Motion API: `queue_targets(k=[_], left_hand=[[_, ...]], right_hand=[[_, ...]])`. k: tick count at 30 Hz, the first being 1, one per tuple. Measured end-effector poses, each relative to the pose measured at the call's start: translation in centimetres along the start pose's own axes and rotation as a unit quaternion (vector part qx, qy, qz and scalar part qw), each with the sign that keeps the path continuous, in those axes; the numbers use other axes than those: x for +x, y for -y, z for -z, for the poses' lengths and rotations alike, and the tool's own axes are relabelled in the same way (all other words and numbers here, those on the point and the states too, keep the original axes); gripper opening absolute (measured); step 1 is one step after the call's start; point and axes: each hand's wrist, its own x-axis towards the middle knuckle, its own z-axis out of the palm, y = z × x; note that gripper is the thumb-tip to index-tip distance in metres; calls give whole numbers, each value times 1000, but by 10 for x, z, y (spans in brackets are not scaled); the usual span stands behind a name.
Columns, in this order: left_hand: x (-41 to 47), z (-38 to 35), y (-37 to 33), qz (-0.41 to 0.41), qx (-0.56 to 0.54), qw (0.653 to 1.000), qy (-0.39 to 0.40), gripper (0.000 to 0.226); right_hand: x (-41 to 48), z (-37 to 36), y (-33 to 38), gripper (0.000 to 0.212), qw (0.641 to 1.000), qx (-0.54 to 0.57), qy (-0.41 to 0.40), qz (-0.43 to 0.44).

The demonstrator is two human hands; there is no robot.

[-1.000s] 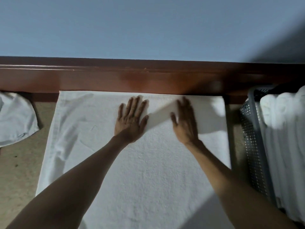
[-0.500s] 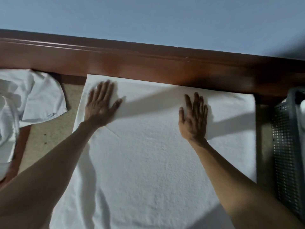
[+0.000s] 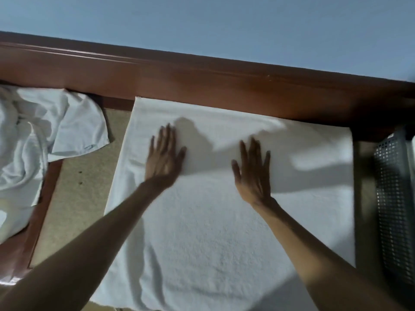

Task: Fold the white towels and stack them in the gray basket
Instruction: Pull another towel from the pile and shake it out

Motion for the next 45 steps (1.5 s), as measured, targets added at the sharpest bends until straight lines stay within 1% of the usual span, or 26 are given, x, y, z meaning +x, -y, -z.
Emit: queue_targets(k=[2, 4, 7, 11, 14, 17, 19, 22, 24, 26, 29, 33, 35, 37, 39, 41, 43, 45], left_hand=[[-34, -20, -17, -67, -1, 997, 37, 75], [-43, -29, -16, -84, 1, 996, 43, 75], [-30, -20, 8, -70, 19, 997, 23, 76], [-6, 1, 45, -49, 39, 998, 12, 78], [11, 12, 62, -4, 39, 999, -3, 81], [15, 19, 69, 33, 45, 998, 3, 83], [-3, 21, 63, 26, 39, 999, 11, 83], [-69, 3, 38, -23, 0, 999, 37, 80], [-115, -16, 22, -56, -6, 996, 62, 79], [-137, -29, 20, -64, -1, 996, 60, 77], [-119, -20, 48, -78, 19, 996, 35, 72], [-63, 7, 96, -11, 50, 999, 1, 72], [-48, 12, 106, 1, 55, 998, 6, 74], [-48, 13, 107, 12, 35, 999, 17, 74], [-69, 13, 104, 51, -20, 998, -13, 69], [-112, 16, 99, 83, -71, 988, -104, 54], [-163, 12, 98, 109, -78, 974, -184, 37], [-208, 7, 101, 161, -79, 963, -199, 27]], right_hand=[[-17, -6, 20, 62, 999, 7, 27, 36], [-21, -10, 28, 60, 1000, 5, 19, 20], [-19, -12, 27, 59, 1000, 0, 3, 11], [-24, -15, 26, 59, 1000, -15, -9, 26], [-22, -15, 25, 60, 1000, -3, 4, 29], [-22, -15, 26, 61, 1000, 0, 16, 25], [-23, -15, 31, 60, 1000, -14, 22, 12], [-33, -16, 49, 60, 999, -7, 27, -38], [-48, -18, 65, 61, 999, -3, 21, -31], [-66, -23, 75, 61, 1000, -7, 15, -9], [-89, -28, 77, 62, 1000, 0, 8, -12], [-105, -30, 71, 61, 1000, -10, 2, 11], [-105, -30, 69, 61, 1000, -2, 1, 17], [-105, -30, 71, 61, 1000, 3, 12, 4], [-117, -30, 75, 61, 1000, -7, 26, -13], [-138, -29, 79, 62, 998, -9, 42, -35], [-164, -28, 85, 62, 998, -3, 41, -37], [-192, -28, 91, 62, 999, -2, 36, -27]])
